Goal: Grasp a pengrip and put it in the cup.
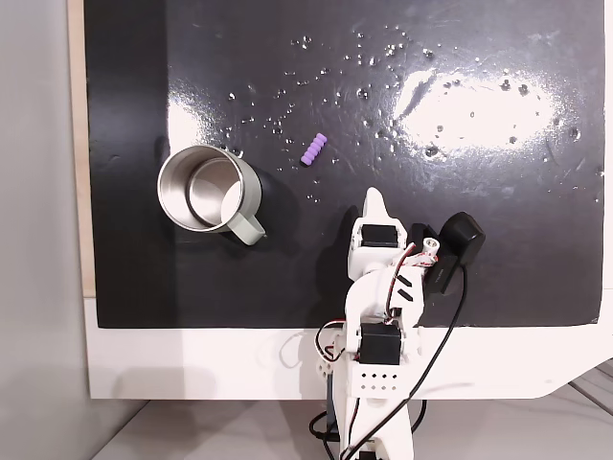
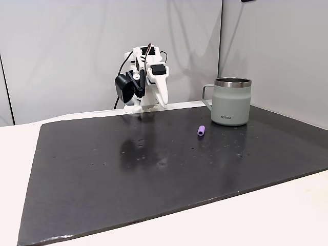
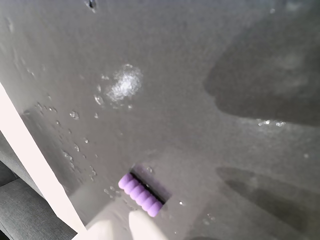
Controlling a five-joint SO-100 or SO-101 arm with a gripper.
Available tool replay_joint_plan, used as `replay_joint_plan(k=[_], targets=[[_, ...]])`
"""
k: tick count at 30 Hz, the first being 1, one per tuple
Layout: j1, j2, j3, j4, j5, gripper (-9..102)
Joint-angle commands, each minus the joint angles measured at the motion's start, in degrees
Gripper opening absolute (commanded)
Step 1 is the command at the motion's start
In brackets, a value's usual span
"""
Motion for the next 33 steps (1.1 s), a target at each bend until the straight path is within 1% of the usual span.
replay_joint_plan(k=[1, 16, 20, 23, 29, 33], targets=[[-1.7, 0.5, -0.4, 0.1, -2.1, 0], [-1.1, 0.5, -0.5, 0.1, -2.7, 0], [1.7, 0.5, -4.0, 1.7, -5.6, 0], [1.3, -0.8, -9.3, 3.0, -7.7, 0], [-0.4, -22.5, -28.7, 4.3, -7.7, 0], [-3.3, -33.8, -39.7, 7.2, -10.0, 0]])
